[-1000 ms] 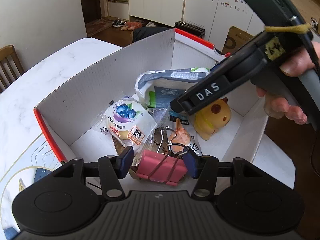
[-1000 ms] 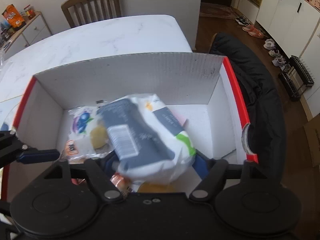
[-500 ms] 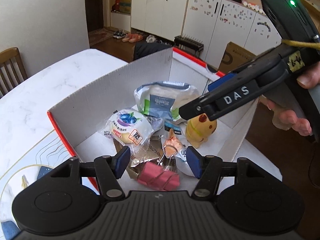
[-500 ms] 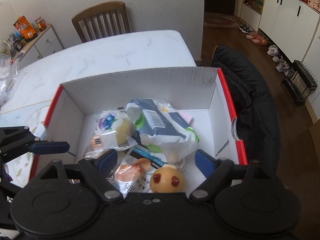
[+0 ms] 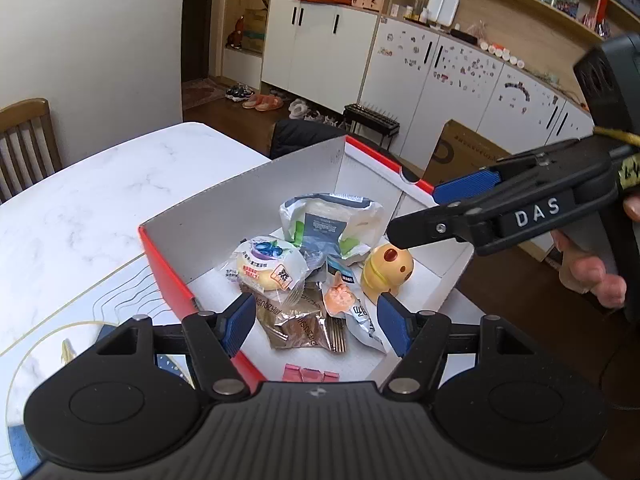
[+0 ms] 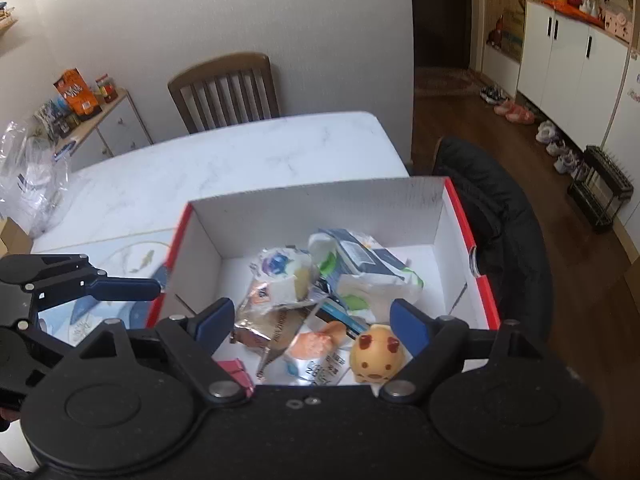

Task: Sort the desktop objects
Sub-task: 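Withdraw both open tools up and out of the box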

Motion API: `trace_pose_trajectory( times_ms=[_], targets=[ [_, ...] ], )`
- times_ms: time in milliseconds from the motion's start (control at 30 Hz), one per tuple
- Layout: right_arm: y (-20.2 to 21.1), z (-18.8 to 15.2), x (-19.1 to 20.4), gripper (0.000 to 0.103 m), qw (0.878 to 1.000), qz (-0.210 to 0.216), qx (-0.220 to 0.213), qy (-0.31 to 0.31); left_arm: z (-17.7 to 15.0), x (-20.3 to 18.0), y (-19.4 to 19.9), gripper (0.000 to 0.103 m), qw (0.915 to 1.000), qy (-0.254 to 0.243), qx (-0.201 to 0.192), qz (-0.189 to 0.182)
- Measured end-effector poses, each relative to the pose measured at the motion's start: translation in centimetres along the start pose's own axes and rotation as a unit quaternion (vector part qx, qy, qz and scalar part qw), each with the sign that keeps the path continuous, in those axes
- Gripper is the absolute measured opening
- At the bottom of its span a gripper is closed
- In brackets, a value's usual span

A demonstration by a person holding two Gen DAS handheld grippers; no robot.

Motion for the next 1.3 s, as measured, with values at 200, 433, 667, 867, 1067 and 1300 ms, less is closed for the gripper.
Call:
trace_pose_trajectory(
  times_ms=[200,433,667,867,1067,1300],
  targets=[
    [1.2,-0.8,1.3,0.087,0.999,-0.002,-0.033,-0.008,-0.5,0.9,1.9,0.069,0.9999,0.007,-0.012,0.005],
    [3.3,-1.5,3.1,0.091,0.998,0.002,-0.065,-0.014,-1.1,1.8,4.2,0.074,0.9995,0.013,-0.027,0.009],
    [4.5,-2.8,4.9,0.097,0.996,-0.011,-0.085,-0.014,-1.8,2.4,5.9,0.083,0.9991,0.016,-0.036,0.013],
    [5.1,-4.1,5.8,0.1,0.995,-0.025,-0.096,-0.022,-2.5,3.0,7.0,0.086,0.9986,0.019,-0.045,0.022],
    [5.6,-5.1,6.6,0.1,0.993,-0.034,-0.11,-0.033,-3.3,3.5,8.4,0.102,0.9979,0.028,-0.053,0.023],
    [5.9,-6.6,7.9,0.1,0.992,-0.04,-0.116,-0.036,-4.4,4.0,9.5,0.102,0.9978,0.032,-0.053,0.023]
  ],
)
Point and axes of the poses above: each gripper's, at about its wrist camera, not at the fingertips, and y roughly against the way its jaws point, x to its left, z to its top, the point moved 5 cm from there along -y, roughly the way its jaws point, and after that the axes turned 2 degrees about -y, right-handed, at the moved point
